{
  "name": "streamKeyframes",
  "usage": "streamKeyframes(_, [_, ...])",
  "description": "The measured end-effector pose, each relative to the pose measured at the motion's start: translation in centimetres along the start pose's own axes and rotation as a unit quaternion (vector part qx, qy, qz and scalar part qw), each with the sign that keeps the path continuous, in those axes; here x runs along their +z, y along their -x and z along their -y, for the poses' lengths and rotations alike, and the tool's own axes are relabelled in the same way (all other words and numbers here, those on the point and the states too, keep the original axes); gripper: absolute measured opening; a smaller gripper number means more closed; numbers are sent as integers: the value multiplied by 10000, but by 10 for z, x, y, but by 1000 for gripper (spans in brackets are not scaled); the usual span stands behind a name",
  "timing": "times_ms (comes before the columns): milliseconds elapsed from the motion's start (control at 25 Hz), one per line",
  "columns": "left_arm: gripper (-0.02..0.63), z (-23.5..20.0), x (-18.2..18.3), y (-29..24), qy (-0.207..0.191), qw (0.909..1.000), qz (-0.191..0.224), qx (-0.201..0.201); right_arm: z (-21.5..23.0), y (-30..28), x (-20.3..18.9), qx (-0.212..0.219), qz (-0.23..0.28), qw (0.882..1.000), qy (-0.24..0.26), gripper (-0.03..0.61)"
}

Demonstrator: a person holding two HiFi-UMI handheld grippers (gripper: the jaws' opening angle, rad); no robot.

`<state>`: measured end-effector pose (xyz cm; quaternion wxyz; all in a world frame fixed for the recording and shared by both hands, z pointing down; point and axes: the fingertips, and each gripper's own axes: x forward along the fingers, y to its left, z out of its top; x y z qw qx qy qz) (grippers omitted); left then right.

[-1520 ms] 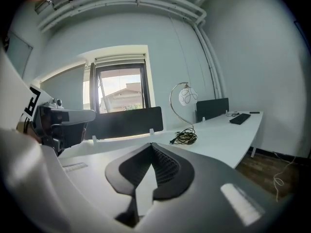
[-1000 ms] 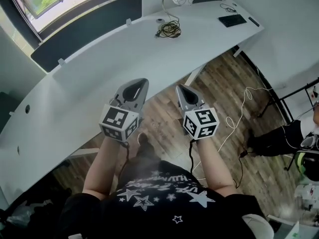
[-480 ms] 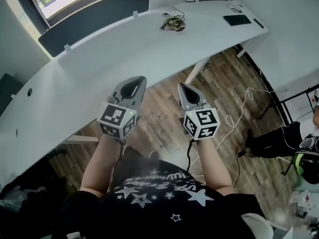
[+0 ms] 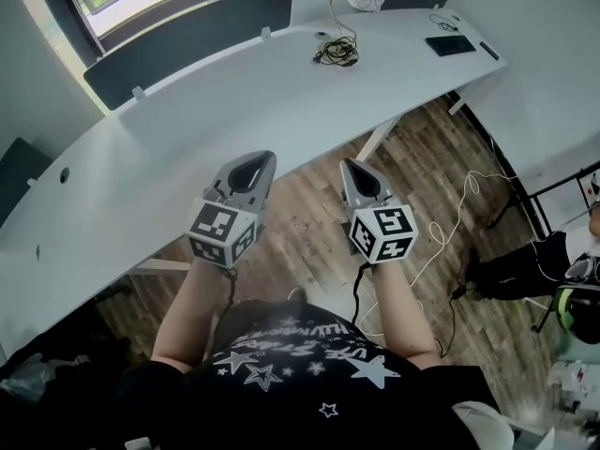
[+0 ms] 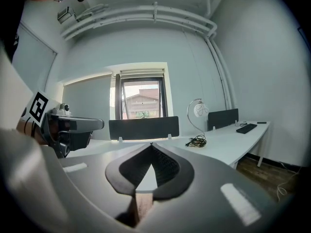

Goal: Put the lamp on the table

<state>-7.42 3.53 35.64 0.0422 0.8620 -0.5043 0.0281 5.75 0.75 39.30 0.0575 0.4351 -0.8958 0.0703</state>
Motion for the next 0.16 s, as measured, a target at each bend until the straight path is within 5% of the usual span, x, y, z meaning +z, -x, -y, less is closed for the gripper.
streamKeyframes(160, [14,-14,2,21,17,10000,-11,20,-27,-4,3,37,-53,10000,65,0])
